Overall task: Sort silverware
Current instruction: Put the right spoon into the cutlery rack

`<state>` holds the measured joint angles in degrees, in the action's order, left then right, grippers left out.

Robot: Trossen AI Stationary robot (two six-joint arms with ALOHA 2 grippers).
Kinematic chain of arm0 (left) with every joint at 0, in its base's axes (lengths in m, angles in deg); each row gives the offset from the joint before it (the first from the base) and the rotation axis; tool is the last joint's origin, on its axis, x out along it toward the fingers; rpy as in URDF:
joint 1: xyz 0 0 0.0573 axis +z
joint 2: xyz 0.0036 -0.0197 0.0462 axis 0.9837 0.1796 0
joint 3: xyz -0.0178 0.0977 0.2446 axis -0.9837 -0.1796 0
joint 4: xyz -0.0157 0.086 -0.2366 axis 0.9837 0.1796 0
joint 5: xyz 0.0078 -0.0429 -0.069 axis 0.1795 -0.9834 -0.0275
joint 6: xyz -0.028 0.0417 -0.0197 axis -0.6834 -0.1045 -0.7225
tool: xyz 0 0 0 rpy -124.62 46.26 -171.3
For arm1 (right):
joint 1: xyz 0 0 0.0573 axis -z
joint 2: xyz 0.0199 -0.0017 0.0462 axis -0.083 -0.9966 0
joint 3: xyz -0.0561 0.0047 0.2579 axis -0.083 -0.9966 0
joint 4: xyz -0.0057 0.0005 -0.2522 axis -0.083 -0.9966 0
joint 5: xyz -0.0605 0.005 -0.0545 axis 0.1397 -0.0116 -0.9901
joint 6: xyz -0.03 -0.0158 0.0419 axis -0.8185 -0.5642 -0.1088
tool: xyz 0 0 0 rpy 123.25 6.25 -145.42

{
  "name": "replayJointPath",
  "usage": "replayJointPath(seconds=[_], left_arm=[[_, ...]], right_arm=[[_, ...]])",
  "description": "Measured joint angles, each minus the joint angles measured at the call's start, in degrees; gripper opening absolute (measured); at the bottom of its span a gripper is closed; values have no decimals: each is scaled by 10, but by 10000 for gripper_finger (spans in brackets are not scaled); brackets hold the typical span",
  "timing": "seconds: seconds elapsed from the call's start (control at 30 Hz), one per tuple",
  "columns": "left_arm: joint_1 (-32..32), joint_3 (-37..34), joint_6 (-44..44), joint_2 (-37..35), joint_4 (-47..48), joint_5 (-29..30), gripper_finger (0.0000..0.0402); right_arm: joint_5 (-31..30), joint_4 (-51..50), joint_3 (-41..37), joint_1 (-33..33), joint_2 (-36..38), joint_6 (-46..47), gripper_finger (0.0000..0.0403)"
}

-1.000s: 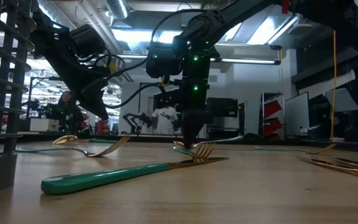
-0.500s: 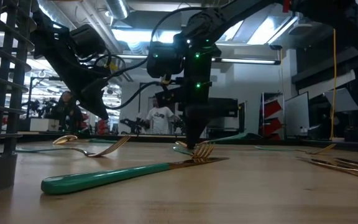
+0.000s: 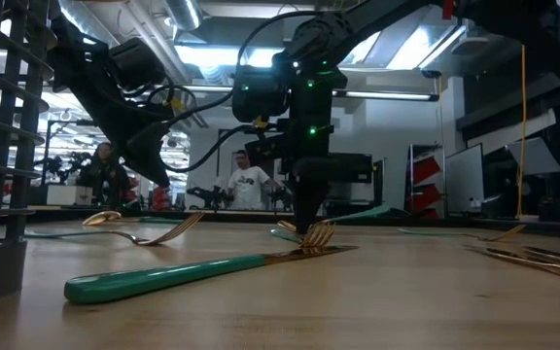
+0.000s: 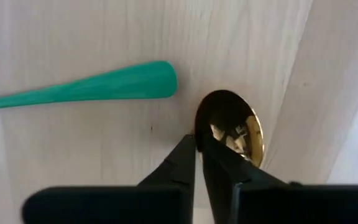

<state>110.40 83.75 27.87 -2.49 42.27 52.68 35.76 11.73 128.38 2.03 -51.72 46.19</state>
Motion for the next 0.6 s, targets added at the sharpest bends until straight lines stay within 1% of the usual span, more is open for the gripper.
replayJointPath(seconds=[0.17,0.23,0.33,0.5,0.6], left_arm=[[0,0,0,0,0,0,31],[0,0,0,0,0,0,31],[0,0,0,0,0,0,31],[0,0,0,0,0,0,31],[0,0,0,0,0,0,31]], right_arm=[[-1,-2,0,0,0,2,94],[-1,-4,0,0,0,4,108],[0,-10,1,0,0,24,115],[0,-47,0,0,3,24,117],[9,-46,-1,0,11,24,117]])
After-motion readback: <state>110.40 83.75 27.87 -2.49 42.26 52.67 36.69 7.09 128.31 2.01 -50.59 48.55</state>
